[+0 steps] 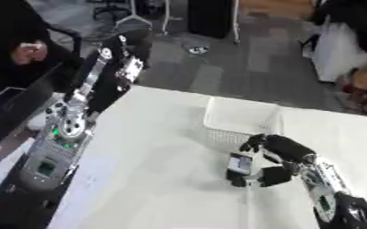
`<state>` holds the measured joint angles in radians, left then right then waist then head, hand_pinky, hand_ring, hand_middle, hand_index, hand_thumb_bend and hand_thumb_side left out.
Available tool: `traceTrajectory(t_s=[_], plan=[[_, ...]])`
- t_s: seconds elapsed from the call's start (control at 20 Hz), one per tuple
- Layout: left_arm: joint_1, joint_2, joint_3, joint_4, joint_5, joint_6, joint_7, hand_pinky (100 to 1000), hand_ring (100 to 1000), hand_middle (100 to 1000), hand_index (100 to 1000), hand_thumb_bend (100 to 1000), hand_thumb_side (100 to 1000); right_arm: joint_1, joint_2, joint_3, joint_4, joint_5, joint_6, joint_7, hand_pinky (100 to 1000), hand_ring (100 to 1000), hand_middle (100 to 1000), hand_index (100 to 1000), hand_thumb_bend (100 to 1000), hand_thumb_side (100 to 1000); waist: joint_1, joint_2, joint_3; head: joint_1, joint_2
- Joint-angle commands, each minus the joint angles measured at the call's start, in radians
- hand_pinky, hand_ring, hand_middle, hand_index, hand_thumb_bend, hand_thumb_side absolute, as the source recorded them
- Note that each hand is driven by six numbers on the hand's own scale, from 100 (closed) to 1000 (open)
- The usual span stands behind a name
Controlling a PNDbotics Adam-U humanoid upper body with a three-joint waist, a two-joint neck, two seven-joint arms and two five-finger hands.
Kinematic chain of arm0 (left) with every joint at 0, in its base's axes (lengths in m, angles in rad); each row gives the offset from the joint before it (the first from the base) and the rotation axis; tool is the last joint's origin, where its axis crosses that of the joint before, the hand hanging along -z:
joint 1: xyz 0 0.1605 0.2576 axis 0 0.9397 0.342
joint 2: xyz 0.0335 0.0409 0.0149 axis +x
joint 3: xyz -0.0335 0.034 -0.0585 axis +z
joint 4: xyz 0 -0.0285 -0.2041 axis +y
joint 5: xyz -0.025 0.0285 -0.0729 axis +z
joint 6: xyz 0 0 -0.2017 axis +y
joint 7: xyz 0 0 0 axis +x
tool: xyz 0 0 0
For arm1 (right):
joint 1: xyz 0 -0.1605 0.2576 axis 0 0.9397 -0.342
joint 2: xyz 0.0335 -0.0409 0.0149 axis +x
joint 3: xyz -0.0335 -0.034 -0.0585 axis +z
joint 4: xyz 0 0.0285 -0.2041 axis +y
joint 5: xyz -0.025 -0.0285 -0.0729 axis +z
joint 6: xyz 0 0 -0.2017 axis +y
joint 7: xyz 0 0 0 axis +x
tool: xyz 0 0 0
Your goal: Pick up objects on the table and place them in the box.
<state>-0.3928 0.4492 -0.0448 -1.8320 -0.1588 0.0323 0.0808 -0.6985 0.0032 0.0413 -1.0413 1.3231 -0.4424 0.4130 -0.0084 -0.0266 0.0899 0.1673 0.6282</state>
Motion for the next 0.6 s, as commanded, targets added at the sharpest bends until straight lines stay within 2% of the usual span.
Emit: traceTrajectory(t_s=[0.05,0.6], plan=[[-0.018,0.013,0.008,-0.014,0.0,0.0,-0.003,366,573,682,858,159,881,-0.026,0.0,-0.006,-0.002,0.012,0.002,-0.009,678,695,706,843,869,1000,0.004,-0.008,0.002,0.005,-0.008],[-0.021,0.011,0.008,-0.015,0.001,0.0,-0.003,366,573,682,858,159,881,-0.029,0.033,-0.007,0.019,0.047,0.0,-0.022,677,686,695,862,861,1000,0.006,-0.008,0.005,-0.001,-0.01]])
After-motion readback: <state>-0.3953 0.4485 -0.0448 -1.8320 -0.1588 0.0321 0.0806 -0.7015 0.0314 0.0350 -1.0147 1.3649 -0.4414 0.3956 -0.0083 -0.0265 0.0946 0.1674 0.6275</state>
